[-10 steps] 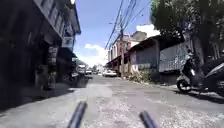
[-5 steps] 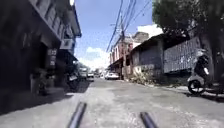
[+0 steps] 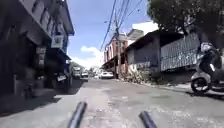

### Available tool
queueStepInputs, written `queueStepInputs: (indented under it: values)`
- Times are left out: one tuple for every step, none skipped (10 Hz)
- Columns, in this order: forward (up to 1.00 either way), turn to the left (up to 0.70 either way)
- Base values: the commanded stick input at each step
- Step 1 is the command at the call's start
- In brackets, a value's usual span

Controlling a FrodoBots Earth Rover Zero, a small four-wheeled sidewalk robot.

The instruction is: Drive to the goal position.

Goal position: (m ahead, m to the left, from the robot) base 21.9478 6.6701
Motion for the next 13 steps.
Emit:
queueStepInputs:
  values:
    - [0.70,0.00]
    - [0.70,0.00]
    - [0.83,0.00]
    - [0.85,-0.01]
    - [0.85,-0.02]
    - [0.93,-0.14]
    - [1.00,-0.31]
    - [1.00,-0.37]
    - [1.00,-0.38]
    - [1.00,-0.38]
    - [1.00,-0.31]
    - [1.00,-0.06]
    - [1.00,0.00]
